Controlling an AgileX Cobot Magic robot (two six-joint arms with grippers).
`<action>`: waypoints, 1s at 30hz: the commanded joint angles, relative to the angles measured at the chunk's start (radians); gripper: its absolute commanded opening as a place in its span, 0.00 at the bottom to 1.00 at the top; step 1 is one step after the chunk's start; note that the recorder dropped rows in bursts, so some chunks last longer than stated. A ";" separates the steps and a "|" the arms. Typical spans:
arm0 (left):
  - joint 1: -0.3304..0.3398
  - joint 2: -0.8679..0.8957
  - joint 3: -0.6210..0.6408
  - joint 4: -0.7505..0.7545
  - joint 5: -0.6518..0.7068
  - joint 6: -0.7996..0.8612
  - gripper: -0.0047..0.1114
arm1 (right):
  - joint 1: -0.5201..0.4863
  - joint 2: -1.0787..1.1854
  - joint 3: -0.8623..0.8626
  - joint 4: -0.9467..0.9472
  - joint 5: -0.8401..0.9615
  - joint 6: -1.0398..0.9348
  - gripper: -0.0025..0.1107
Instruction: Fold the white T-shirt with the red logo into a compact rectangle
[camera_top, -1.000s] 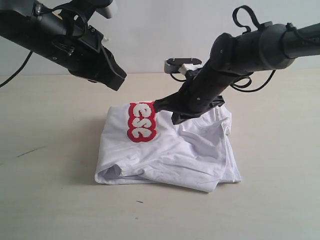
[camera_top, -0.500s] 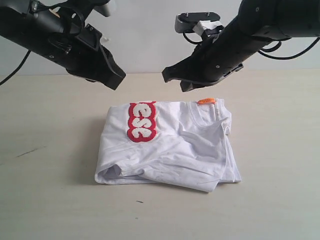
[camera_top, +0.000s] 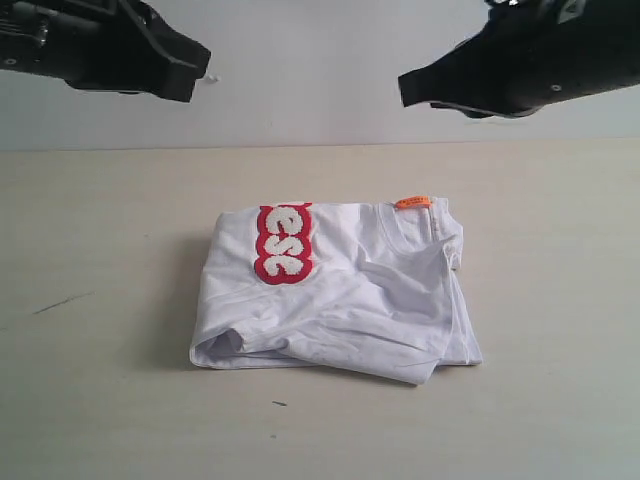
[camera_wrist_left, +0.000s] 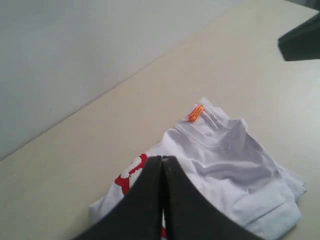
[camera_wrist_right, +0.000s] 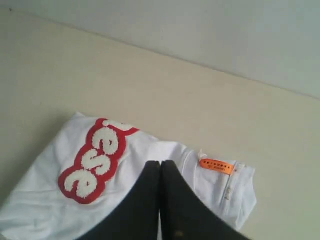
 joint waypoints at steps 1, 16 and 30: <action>0.002 -0.102 0.082 -0.066 -0.115 0.018 0.04 | -0.003 -0.212 0.088 -0.002 -0.028 0.001 0.02; 0.002 -0.771 0.269 -0.174 -0.232 0.007 0.04 | -0.003 -0.922 0.166 -0.001 -0.007 0.039 0.02; 0.002 -1.182 0.323 -0.152 -0.275 0.010 0.04 | -0.003 -1.346 0.283 -0.004 -0.064 0.049 0.02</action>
